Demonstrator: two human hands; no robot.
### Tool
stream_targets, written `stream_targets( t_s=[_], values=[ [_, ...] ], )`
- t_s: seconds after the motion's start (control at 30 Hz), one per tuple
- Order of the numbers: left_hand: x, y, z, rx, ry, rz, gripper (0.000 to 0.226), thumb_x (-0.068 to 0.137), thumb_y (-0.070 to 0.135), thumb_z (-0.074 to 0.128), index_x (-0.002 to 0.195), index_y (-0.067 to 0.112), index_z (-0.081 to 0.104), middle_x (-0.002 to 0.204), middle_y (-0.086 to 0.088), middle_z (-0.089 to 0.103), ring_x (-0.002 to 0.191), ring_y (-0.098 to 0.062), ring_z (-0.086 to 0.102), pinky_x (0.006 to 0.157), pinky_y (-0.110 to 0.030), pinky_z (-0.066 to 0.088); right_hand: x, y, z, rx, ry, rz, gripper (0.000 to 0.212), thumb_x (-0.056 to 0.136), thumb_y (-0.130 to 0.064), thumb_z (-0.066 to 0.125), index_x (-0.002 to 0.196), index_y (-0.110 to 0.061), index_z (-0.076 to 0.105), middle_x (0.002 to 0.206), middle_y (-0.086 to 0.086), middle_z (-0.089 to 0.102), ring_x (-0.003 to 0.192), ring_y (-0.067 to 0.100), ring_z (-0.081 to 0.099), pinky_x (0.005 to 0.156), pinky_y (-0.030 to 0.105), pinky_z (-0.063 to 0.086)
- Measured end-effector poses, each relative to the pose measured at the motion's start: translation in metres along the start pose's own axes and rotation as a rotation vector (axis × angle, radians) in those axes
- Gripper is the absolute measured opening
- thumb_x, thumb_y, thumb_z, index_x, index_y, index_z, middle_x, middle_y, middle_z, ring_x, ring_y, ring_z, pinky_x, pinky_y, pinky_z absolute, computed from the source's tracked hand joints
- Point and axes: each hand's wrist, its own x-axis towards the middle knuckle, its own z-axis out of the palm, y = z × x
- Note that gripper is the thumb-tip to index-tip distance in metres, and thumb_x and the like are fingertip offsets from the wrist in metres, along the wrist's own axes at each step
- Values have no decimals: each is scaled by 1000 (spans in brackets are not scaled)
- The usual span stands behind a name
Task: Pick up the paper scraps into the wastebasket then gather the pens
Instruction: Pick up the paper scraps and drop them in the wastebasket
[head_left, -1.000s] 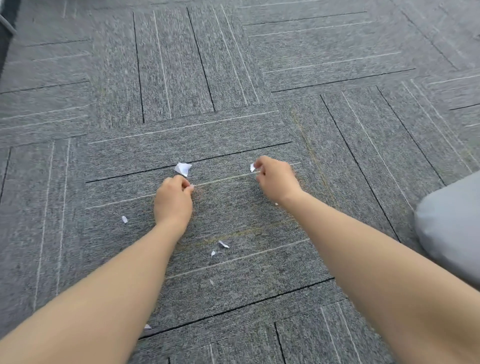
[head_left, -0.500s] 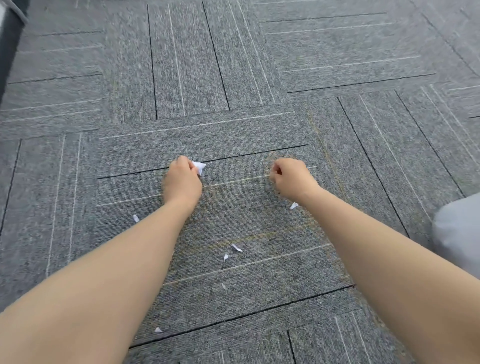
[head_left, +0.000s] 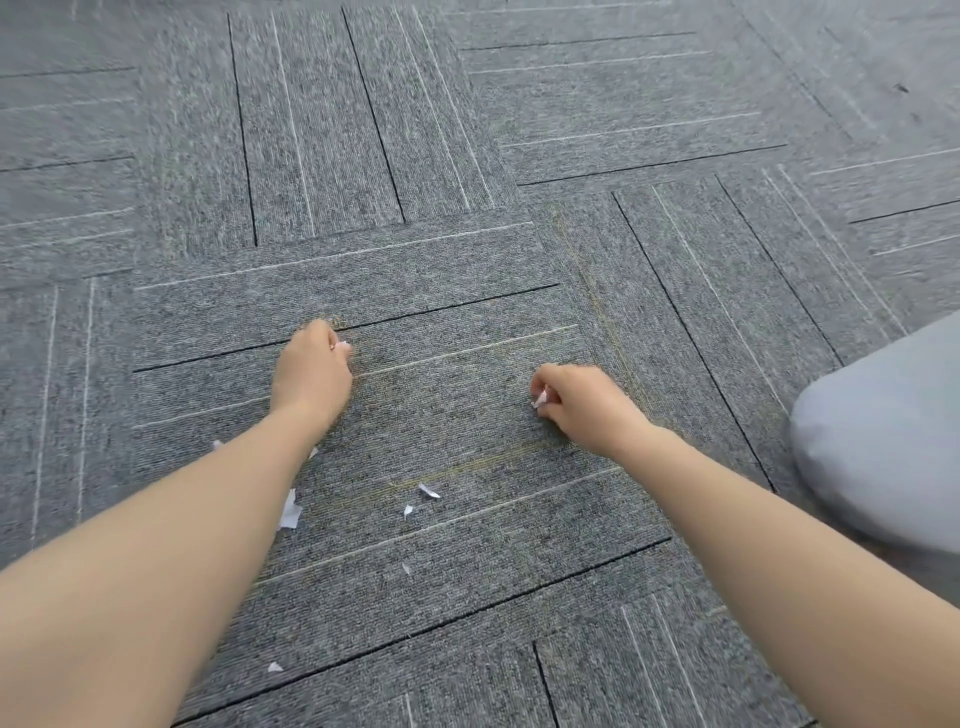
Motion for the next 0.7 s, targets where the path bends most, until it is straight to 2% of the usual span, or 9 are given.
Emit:
stream_targets(
  t_s=[0.1, 0.17, 0.23, 0.33, 0.43, 0.6, 0.7],
  values=[
    [-16, -12, -4, -73, 35, -3, 9, 97, 15, 45, 90, 9, 47, 81, -8, 55, 69, -22, 48, 52, -32, 31, 4, -2, 2, -104, -21, -6, 14, 93, -6, 52, 84, -15, 58, 85, -3, 57, 80, 18, 56, 70, 30, 48],
    [-26, -19, -8, -110, 55, -2, 4, 96, 12, 45, 96, 12, 49, 82, -7, 56, 70, -23, 50, 56, -32, 32, 6, -6, 3, -145, -60, 18, 17, 92, -2, 48, 81, -13, 54, 87, 1, 55, 83, 21, 55, 73, 33, 49],
    [-34, -25, -10, -119, 45, 14, 9, 96, 13, 46, 102, 14, 53, 85, -7, 59, 70, -24, 52, 58, -31, 34, 4, -16, 6, -139, -88, 6, 19, 93, -3, 45, 79, -13, 50, 87, 2, 53, 82, 21, 52, 71, 31, 45],
    [-40, -27, -9, -107, -9, 68, 16, 95, 17, 50, 110, 16, 55, 77, 0, 57, 63, -16, 51, 51, -28, 33, -4, -41, 17, -71, -137, -77, 25, 93, -3, 44, 75, -20, 45, 83, -5, 49, 78, 14, 48, 64, 22, 35],
    [-41, -23, -7, -74, -44, 100, 21, 93, 22, 56, 114, 17, 57, 72, 6, 54, 62, -12, 50, 49, -26, 30, -12, -66, 28, -45, -201, -154, 18, 96, -8, 44, 80, -15, 50, 86, -1, 53, 78, 15, 50, 65, 22, 41],
    [-29, -12, -4, -4, -52, -26, 10, 92, 29, 57, 95, 20, 60, 68, 2, 59, 59, -17, 53, 50, -27, 32, -20, -96, 44, -61, -267, -257, 19, 98, -17, 45, 90, -7, 58, 91, 6, 62, 82, 21, 57, 73, 34, 51],
    [-23, -4, -2, 54, -43, -51, 13, 93, 24, 55, 86, 17, 62, 73, 1, 61, 67, -20, 55, 56, -29, 34, -22, -101, 54, -97, -269, -264, 20, 99, -21, 45, 91, -8, 58, 89, 6, 62, 80, 23, 57, 73, 38, 52]
  ],
)
